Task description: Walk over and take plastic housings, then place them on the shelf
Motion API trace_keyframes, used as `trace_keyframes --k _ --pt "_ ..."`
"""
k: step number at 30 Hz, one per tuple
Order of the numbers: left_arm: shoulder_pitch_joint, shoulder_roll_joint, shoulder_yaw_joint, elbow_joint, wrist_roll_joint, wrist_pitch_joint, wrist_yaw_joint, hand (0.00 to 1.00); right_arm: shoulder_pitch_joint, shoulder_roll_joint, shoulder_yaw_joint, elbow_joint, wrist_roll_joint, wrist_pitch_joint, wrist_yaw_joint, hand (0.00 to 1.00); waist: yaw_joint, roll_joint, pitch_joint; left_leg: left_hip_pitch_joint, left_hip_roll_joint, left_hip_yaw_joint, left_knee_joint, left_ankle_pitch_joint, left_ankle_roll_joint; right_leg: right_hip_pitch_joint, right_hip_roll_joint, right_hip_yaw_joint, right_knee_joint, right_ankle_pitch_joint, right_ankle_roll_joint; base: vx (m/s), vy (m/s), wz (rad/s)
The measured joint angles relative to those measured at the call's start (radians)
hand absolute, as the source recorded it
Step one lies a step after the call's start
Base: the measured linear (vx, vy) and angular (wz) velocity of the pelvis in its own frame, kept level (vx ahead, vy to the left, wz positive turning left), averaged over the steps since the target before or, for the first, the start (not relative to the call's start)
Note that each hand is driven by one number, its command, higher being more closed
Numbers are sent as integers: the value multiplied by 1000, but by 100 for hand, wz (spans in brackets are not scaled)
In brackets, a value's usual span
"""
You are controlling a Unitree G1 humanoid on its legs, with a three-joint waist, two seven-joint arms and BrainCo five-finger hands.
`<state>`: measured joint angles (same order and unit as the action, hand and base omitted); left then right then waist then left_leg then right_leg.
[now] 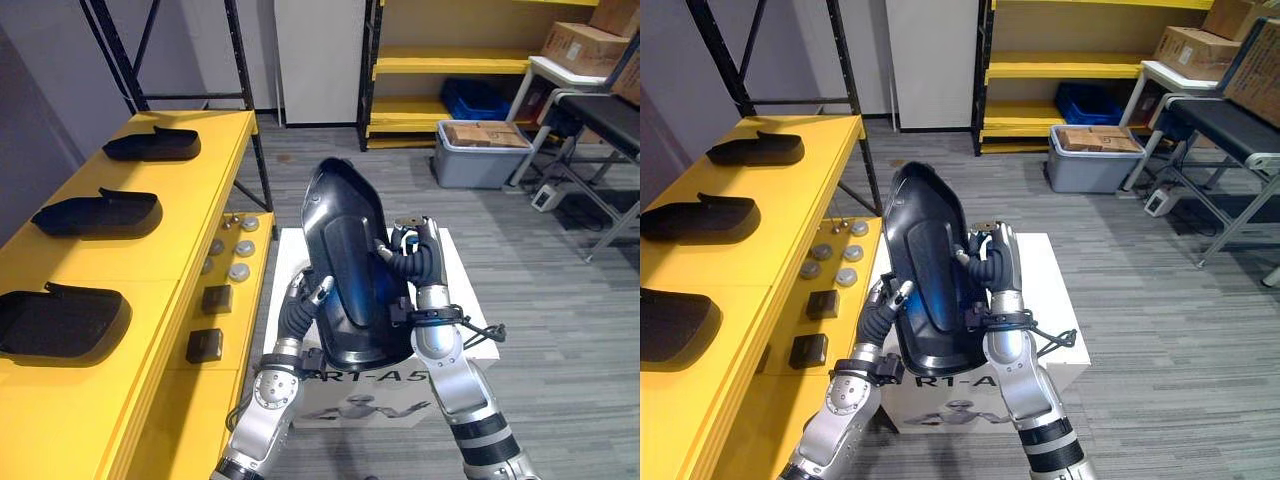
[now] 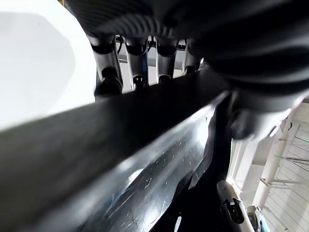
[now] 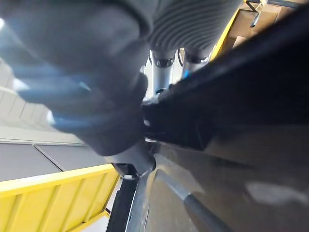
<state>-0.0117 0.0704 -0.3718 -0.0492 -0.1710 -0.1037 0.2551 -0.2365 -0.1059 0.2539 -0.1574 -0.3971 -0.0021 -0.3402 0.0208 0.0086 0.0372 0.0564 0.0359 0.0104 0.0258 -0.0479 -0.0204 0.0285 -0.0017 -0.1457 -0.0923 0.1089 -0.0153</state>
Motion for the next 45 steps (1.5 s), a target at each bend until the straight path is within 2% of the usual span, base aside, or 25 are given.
trace_keyframes --k 1,12,18,20,23,24,26,28,32,34,36,38,39,41,45 --pt "0 0 1 0 -3 1 0 100 0 0 2 -5 0 -1 0 0 -3 1 -1 0 0 0 0 0 0 0 0 0 0 0 0 0 0 0" --pt "0 -27 52 -15 0 18 -1 100 32 37 2 -79 71 -70 23 0 -3 1 -2 2 4 9 0 0 0 0 0 6 0 2 2 0 1 0" --pt "-3 -41 92 -78 55 20 -14 100 47 24 -64 -192 233 -124 70 0 -5 1 -2 9 4 25 -1 -1 1 0 1 25 1 5 3 -13 18 -8" --pt "11 -57 144 -88 64 19 -19 100 46 23 -212 -270 338 -157 68 0 -5 1 -2 12 4 28 -1 -1 2 1 1 27 1 5 4 -18 13 -4" --pt "31 -51 206 -88 80 19 -17 100 45 6 -370 -310 476 -203 65 0 -8 1 -2 18 5 38 -3 -3 2 2 3 33 0 5 4 -13 17 -12" --pt "43 -51 248 -90 92 19 -13 100 46 -20 -450 -332 567 -232 64 0 -10 2 -2 18 7 47 -3 -4 2 -2 5 48 0 5 4 -13 17 -16" --pt "53 -51 260 -95 98 19 -12 100 46 -27 -496 -349 604 -252 64 0 -11 2 -2 18 8 49 -3 -5 1 -4 6 50 0 5 4 -8 7 -11" --pt "77 -53 270 -116 101 19 -7 100 61 -47 -599 -361 673 -292 65 0 -20 2 -2 17 8 49 -3 -6 0 -4 7 50 0 5 4 -1 1 2" --pt "128 -58 299 -183 140 18 -5 100 187 -57 -742 -329 721 -315 65 0 -34 5 -4 16 9 48 -3 -9 1 -6 7 50 0 5 4 4 6 -1" --pt "161 -59 335 -215 160 17 -4 100 284 -57 -770 -242 724 -312 68 0 -52 7 -5 15 9 50 -3 -11 1 -7 7 51 1 5 4 7 13 -5" --pt "193 -58 348 -242 166 16 -5 100 375 -55 -766 -137 716 -291 75 0 -59 7 -5 16 10 52 -3 -13 2 -8 8 53 1 4 6 -3 11 -3" --pt "245 -59 346 -278 166 8 -7 100 482 -40 -760 32 659 -228 110 0 -56 10 -6 16 10 55 -3 -15 2 -8 8 54 1 1 10 0 0 0" --pt "262 -59 346 -290 168 6 -8 100 498 -33 -760 70 654 -210 118 0 -56 12 -7 16 10 56 -3 -15 2 -8 8 54 1 0 11 0 0 0" --pt "316 -61 345 -329 175 0 -22 100 555 17 -762 214 654 -173 138 0 -55 19 -9 16 12 58 -3 -16 3 -7 8 52 6 -4 14 0 0 0" --pt "358 -76 347 -364 173 -3 -28 100 611 100 -747 378 663 -142 175 0 -51 25 -11 21 14 57 -3 -20 1 5 8 45 6 -10 14 -14 4 4"
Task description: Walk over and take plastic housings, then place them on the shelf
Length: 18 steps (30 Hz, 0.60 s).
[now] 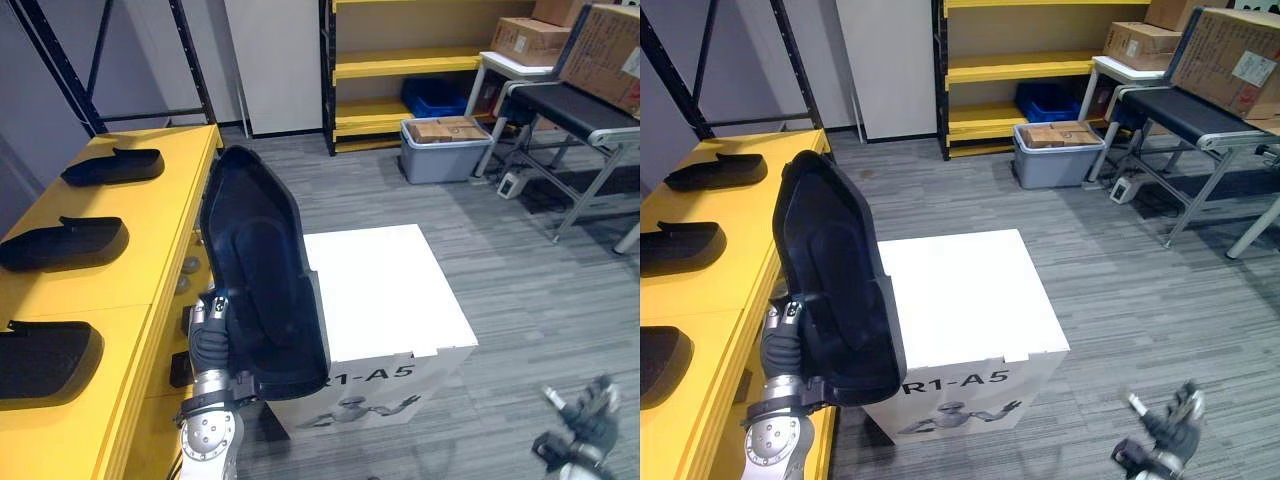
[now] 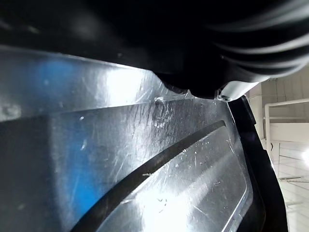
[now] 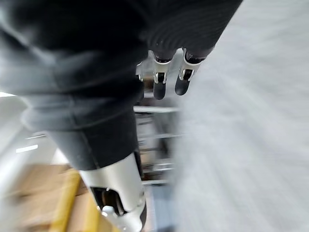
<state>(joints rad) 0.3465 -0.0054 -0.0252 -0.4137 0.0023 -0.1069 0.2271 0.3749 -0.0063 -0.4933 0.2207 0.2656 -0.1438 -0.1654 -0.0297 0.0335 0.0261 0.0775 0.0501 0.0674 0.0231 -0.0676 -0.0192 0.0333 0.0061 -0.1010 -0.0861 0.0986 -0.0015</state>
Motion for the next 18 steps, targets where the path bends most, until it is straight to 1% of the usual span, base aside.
trace_keyframes --k 1,5,6,9,11,12,13,14,15,16,17,18 --pt "10 -7 0 -7 -1 -4 -5 100 12 14 17 50 0 6 16 0 3 -2 -2 0 1 0 1 -4 1 2 0 -3 0 -2 2 -15 9 3" --pt "14 -26 -2 -9 -2 -6 -24 100 17 26 110 200 -3 24 62 0 16 -3 -4 0 0 0 1 -7 1 9 -8 -26 1 -6 5 -13 15 13" --pt "16 -28 -2 -9 -3 -6 -34 100 13 29 167 256 -24 37 94 0 27 -5 -4 7 0 -2 0 -6 0 17 -11 -35 6 -13 9 4 18 18" --pt "21 -31 -5 -9 -3 -6 -37 100 9 35 236 302 -66 49 125 0 41 -8 -8 16 -1 -14 -2 -6 -1 25 -16 -51 28 -31 10 15 15 19" --pt "22 -43 -5 -9 -3 -6 -37 100 -15 35 303 346 -115 57 159 0 53 -10 -8 15 -8 -46 -2 -4 1 21 -28 -82 67 -57 13 25 15 40" --pt "23 -44 -5 -9 -3 -6 -37 100 -19 34 307 353 -118 59 161 0 55 -10 -8 16 -9 -50 -2 -3 1 20 -30 -86 72 -61 13 27 12 46" --pt "24 -48 -4 -9 -3 -6 -37 100 -33 34 321 375 -134 61 170 0 62 -11 -9 17 -14 -67 0 -2 3 20 -38 -103 95 -74 12 42 21 42" --pt "26 -51 -5 -9 -3 -6 -39 100 -47 30 339 397 -151 63 174 0 75 -13 -9 17 -19 -85 1 1 3 18 -47 -117 121 -93 15 48 23 49" --pt "29 -51 -5 -9 -3 -6 -39 100 -55 26 346 409 -158 64 176 0 78 -15 -8 17 -23 -98 3 3 2 17 -53 -129 135 -102 17 59 24 57" --pt "40 -51 -4 -9 -3 -5 -39 100 -72 17 368 427 -159 65 179 0 86 -18 -6 15 -32 -124 13 6 -1 17 -67 -154 166 -125 19 51 15 70" --pt "47 -51 -4 -9 -3 -4 -39 100 -84 8 388 433 -175 65 178 0 102 -28 2 14 -41 -147 23 9 -5 18 -83 -181 202 -151 22 46 11 75" --pt "47 -51 -4 -9 -3 -4 -38 100 -92 4 400 438 -180 65 178 0 109 -35 8 12 -46 -162 29 10 -6 19 -90 -197 219 -163 24 26 2 90"
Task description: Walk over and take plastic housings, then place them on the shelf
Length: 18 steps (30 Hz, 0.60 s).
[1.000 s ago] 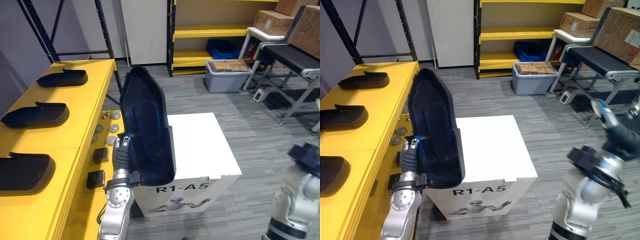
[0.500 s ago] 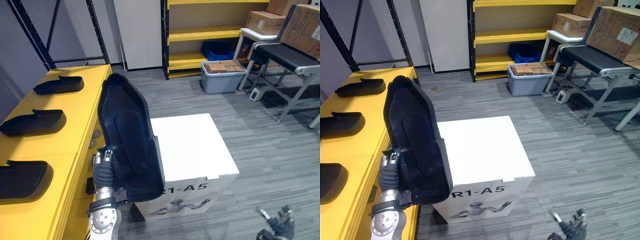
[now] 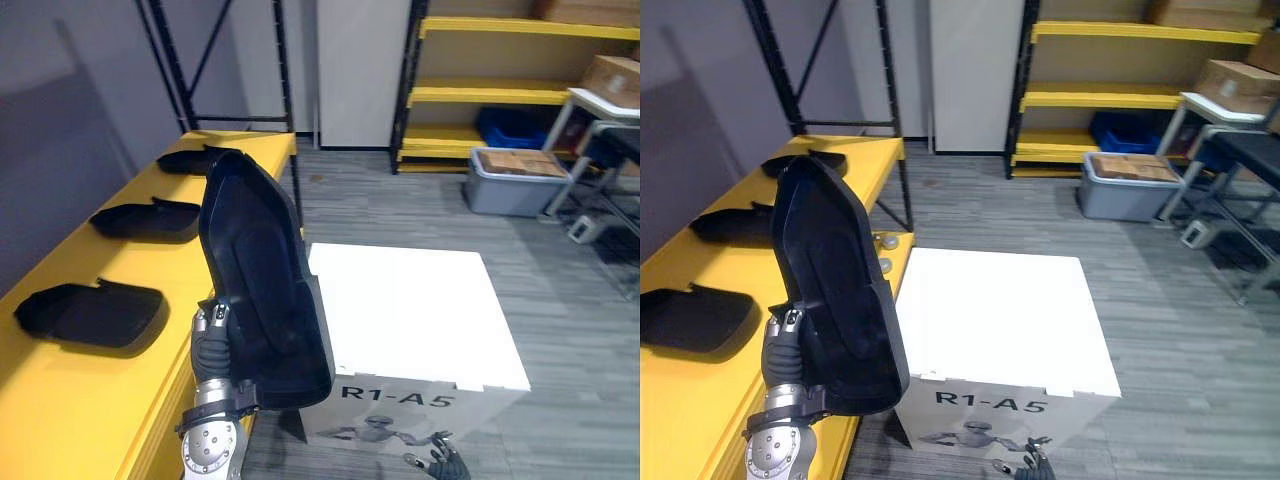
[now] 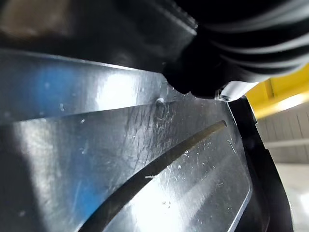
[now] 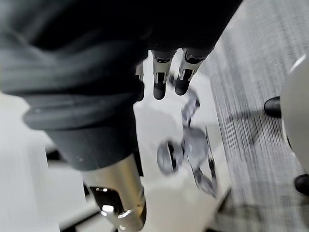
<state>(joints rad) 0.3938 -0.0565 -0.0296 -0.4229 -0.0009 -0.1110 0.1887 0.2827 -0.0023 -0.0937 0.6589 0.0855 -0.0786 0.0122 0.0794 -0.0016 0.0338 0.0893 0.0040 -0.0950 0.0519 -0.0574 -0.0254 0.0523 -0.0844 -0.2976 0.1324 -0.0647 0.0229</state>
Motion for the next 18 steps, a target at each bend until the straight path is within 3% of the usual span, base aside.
trace_keyframes --k 4,6,7,9,11,12,13,14,15,18 --pt "-6 0 -2 -7 0 2 3 100 -55 -23 44 6 -1 -1 -12 0 30 -39 42 -93 -49 -97 41 40 -33 -3 -71 -184 68 -49 5 -50 2 137" --pt "-7 -2 -11 -28 0 3 4 100 -71 -42 44 17 -14 -2 -19 0 27 -32 61 -163 9 126 78 0 -3 -5 -95 -296 72 -52 4 -112 73 174" --pt "-8 -5 -10 -36 0 3 5 100 -89 -53 47 36 -21 -1 -25 0 36 -27 75 -210 86 330 159 -11 -9 -3 -117 -350 91 -53 3 -57 74 117" --pt "-9 -5 -20 -36 -2 3 5 100 -94 -68 54 61 -33 -1 -34 0 29 -24 80 -244 169 512 300 -43 21 19 -161 -439 112 -58 11 -8 143 141" --pt "-10 1 -40 -35 -9 -1 5 100 -92 -78 52 91 -56 -1 -40 0 8 -13 74 -228 216 609 410 -65 57 67 -213 -536 137 -76 44 33 194 153" --pt "-14 2 -48 -33 -9 -4 4 100 -93 -82 46 112 -60 -1 -42 0 -5 11 68 -215 213 615 384 -102 39 85 -224 -568 155 -86 60 69 264 138" --pt "-29 12 -44 -20 -6 -8 7 100 -108 -73 36 150 -61 1 -44 0 -18 13 67 -206 157 599 318 -119 56 92 -246 -569 170 -96 80 73 331 134" --pt "-45 23 -36 1 -4 -8 13 100 -108 -65 39 163 -63 2 -40 0 -28 -1 57 -196 105 571 250 -94 69 86 -256 -565 153 -97 81 51 321 141" --pt "-56 24 -25 12 7 -7 27 100 -119 -60 37 177 -70 2 -39 0 -38 -1 54 -191 54 532 193 -72 89 94 -257 -564 126 -96 81 41 232 110" --pt "-69 24 -7 15 33 -7 49 100 -155 -63 36 202 -88 5 -39 0 -40 2 63 -189 0 492 188 -79 118 95 -301 -562 197 -59 54 63 193 69"
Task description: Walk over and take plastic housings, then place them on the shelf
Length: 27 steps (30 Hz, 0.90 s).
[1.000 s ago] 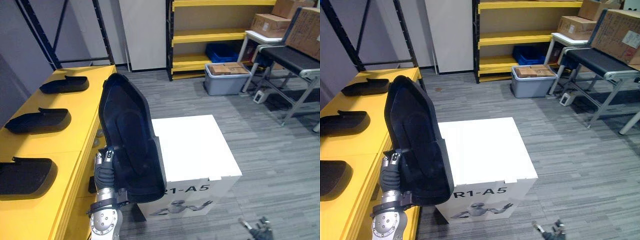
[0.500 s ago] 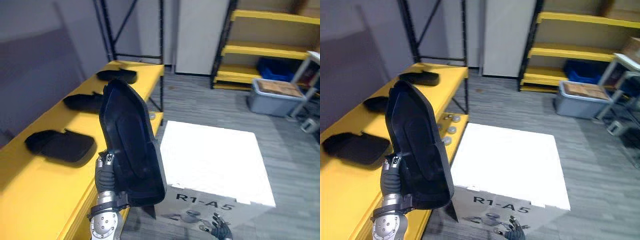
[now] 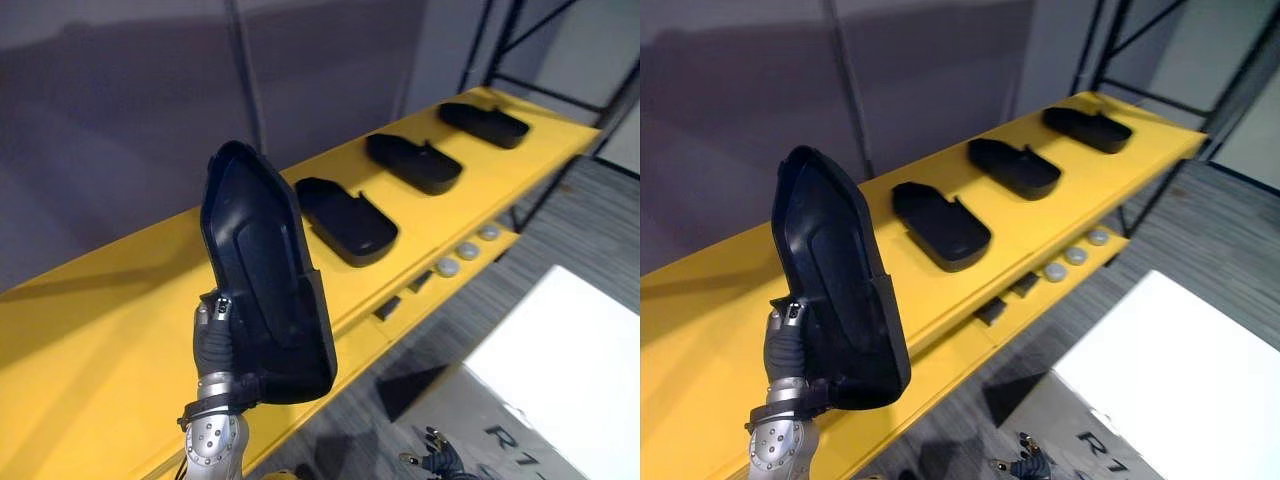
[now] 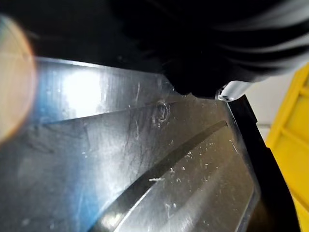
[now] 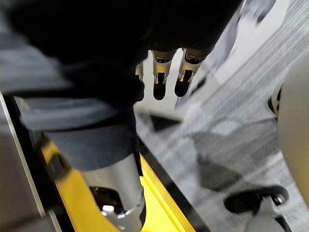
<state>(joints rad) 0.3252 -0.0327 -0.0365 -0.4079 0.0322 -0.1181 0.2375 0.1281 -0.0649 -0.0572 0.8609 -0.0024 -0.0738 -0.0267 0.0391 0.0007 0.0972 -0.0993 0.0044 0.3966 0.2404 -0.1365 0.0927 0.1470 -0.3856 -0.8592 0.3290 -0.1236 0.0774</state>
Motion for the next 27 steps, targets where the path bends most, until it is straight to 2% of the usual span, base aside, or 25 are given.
trace_keyframes --k 1,2,3,5,6,8,10,11,12,13,16,18,22,25,27 --pt "-9 0 8 11 21 3 5 100 -16 -1 0 -2 -6 1 0 0 -1 7 5 13 -11 -19 -1 -6 9 -13 -36 20 89 16 -24 121 194 55" --pt "-21 4 4 23 44 6 12 100 -17 -1 0 -8 -7 0 1 0 -8 16 13 36 -13 -55 -16 -8 11 -49 -51 116 199 27 -54 105 149 65" --pt "-24 7 -1 29 52 6 17 100 -16 0 0 -6 -8 0 2 0 -18 21 15 47 -13 -77 -27 -6 11 -70 -36 186 238 14 -42 119 70 91" --pt "-35 7 -26 53 74 7 35 100 -5 -2 0 -5 -7 1 5 0 -51 23 21 87 -16 -150 -67 5 -2 -165 74 468 290 -70 -24 98 -32 94" --pt "-37 6 -33 62 79 7 39 100 -1 -3 0 -6 -7 1 5 0 -54 23 21 93 -19 -162 -71 6 -3 -188 97 515 288 -78 -19 78 -52 66" --pt "-55 5 -79 80 91 13 47 100 15 0 -1 -45 0 1 2 0 -67 8 24 117 -44 -215 -77 6 -7 -272 175 713 268 -107 -11 97 -96 73" --pt "-58 5 -114 80 91 13 47 100 37 7 -1 -84 2 1 -1 0 -75 6 24 116 -50 -267 -50 -3 -21 -290 224 820 215 -106 -9 119 -184 96" --pt "-56 6 -132 75 91 13 47 100 57 21 -1 -100 3 1 -2 0 -73 -20 15 112 -64 -295 -22 -21 -45 -283 220 841 141 -56 -35 126 -218 89" --pt "-56 6 -136 72 91 11 47 100 69 30 0 -109 4 1 -3 0 -67 -38 13 105 -73 -308 -5 -35 -54 -275 207 836 119 -53 -7 147 -252 77" --pt "-54 -6 -138 75 90 13 46 100 82 41 -1 -113 4 3 -2 0 -53 -36 3 89 -54 -320 28 -63 -72 -239 215 807 66 -80 16 118 -209 45" --pt "-53 -14 -142 73 89 12 38 100 104 27 -1 -144 6 3 -5 0 -38 -19 -7 93 28 -265 38 -68 -90 -188 257 753 5 -69 -1 128 -226 39" --pt "-51 -14 -145 73 88 12 37 100 110 33 0 -144 6 3 -8 0 -14 -18 -20 102 47 -259 30 -70 -99 -161 280 754 -36 -55 -11 120 -130 -3" --pt "-52 -15 -145 73 88 13 33 100 136 60 0 -145 6 3 -10 0 0 -33 -33 103 47 -282 26 -67 -103 -113 283 716 -103 -37 -9 84 -7 23" --pt "-55 -15 -136 72 87 13 39 100 145 74 0 -148 6 2 -12 0 6 -56 -23 45 34 -318 84 -67 -103 -110 265 656 -109 -36 -7 13 53 52" --pt "-56 -17 -108 69 87 13 41 100 136 73 -1 -147 5 2 -12 0 21 -73 -1 8 33 -306 132 -85 -113 -115 243 644 -106 -33 -7 -43 104 43"
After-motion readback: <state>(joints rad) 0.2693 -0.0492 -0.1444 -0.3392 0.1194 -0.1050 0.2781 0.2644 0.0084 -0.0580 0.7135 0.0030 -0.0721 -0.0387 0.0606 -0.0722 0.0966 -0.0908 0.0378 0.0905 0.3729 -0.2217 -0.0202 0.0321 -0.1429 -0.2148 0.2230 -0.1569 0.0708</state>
